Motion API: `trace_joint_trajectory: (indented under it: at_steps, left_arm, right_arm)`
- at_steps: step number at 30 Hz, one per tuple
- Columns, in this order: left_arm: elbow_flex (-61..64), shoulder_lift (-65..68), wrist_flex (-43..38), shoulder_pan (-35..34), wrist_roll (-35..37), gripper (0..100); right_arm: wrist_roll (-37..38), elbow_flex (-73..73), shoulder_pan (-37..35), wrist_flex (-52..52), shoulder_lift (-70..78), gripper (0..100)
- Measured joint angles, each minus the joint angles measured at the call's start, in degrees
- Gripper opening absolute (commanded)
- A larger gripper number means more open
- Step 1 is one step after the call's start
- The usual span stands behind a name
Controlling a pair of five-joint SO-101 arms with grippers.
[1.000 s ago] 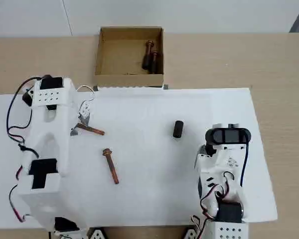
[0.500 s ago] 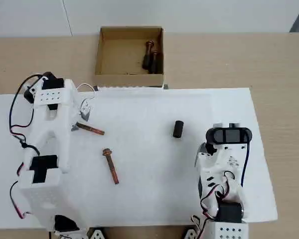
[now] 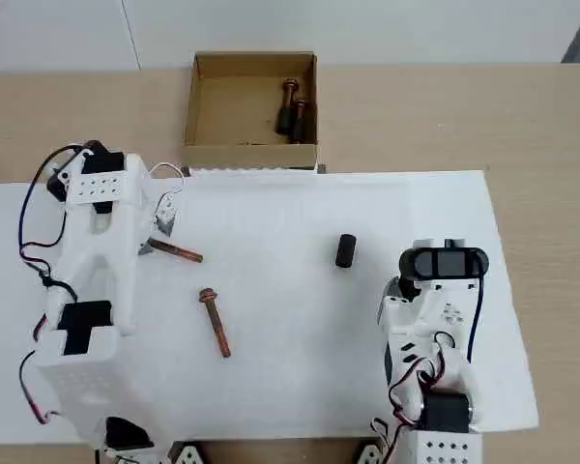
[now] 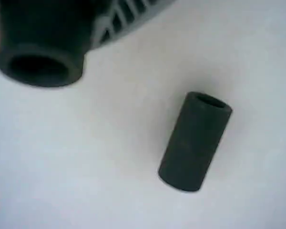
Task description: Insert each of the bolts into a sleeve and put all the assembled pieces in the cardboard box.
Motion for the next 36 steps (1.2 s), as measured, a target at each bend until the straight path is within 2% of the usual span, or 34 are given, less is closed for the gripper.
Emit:
trace_joint_trajectory:
  at_steps: [4,9,21,36]
  left_arm:
    - [0.0,0.0,0.0,0.0,-0.1,12]
    - [0.6,0.0,-0.2,0.0,0.1,0]
    - [1.6,0.1,-0.4,0.0,-0.2,1]
    - [-0.6,6.2,-0.2,0.1,-0.2,1]
  right_arm:
    - [0.0,0.0,0.0,0.0,0.0,0.4]
    - [0.0,0.0,0.0,0.0,0.0,0.4]
    - [0.0,0.0,0.0,0.0,0.0,0.4]
    - [0.0,0.0,0.0,0.0,0.0,0.4]
